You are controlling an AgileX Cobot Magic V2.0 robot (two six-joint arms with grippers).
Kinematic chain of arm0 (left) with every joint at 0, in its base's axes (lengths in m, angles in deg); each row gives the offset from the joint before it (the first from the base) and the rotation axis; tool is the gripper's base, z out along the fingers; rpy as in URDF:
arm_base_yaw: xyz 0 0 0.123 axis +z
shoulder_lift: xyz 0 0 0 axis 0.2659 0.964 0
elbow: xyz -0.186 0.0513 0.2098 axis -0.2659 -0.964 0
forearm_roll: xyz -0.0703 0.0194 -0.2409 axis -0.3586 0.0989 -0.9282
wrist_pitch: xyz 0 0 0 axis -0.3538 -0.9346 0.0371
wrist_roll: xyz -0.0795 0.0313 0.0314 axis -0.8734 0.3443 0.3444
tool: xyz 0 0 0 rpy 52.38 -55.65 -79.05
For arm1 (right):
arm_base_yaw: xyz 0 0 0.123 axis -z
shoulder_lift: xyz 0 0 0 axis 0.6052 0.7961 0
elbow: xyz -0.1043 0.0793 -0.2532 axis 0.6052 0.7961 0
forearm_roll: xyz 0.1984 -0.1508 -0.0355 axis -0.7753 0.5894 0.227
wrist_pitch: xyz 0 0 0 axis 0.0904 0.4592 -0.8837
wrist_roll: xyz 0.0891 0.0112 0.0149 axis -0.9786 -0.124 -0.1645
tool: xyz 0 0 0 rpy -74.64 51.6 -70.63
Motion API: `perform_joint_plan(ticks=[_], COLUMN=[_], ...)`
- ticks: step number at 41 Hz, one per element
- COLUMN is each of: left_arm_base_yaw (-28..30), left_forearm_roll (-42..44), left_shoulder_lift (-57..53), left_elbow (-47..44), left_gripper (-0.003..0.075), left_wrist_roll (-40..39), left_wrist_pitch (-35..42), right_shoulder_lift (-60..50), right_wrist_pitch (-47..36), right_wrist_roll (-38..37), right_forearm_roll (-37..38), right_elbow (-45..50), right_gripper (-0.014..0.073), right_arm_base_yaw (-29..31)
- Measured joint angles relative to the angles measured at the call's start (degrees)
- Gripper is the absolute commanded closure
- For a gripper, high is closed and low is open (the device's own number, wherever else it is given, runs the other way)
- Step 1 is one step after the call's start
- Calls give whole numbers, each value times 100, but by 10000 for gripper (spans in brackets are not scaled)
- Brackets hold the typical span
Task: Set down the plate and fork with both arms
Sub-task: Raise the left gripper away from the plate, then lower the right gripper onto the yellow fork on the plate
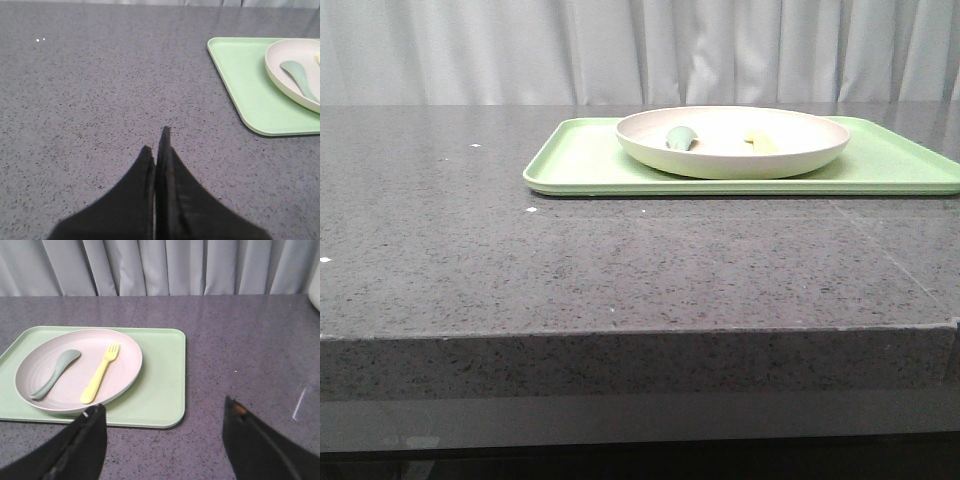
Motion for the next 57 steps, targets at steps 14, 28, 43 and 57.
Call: perform_joint_plan(ticks=[14,28,43,57], left_arm_base_yaw=[0,0,0,0], left_forearm_roll=[0,4,13,17], left_shoulder_lift=[-1428,-1428,-1428,-1428], left_elbow=[-339,-339,-339,-339], left_gripper=[738,738,738,738], left_wrist_roll=[3,13,13,13], left_wrist_pitch=[27,31,31,31], right_shoulder_lift=[1388,4092,6712,7837], right_wrist_pitch=[102,514,1470,1898], right_wrist_roll=[0,-28,-804,-1197], right_forearm_roll=[-356,-447,-285,-113], right_elbow=[-528,-2188,-4492,-5414], right_gripper=[74,74,74,83], right_arm_base_yaw=[-61,-1218,-1506,-1506])
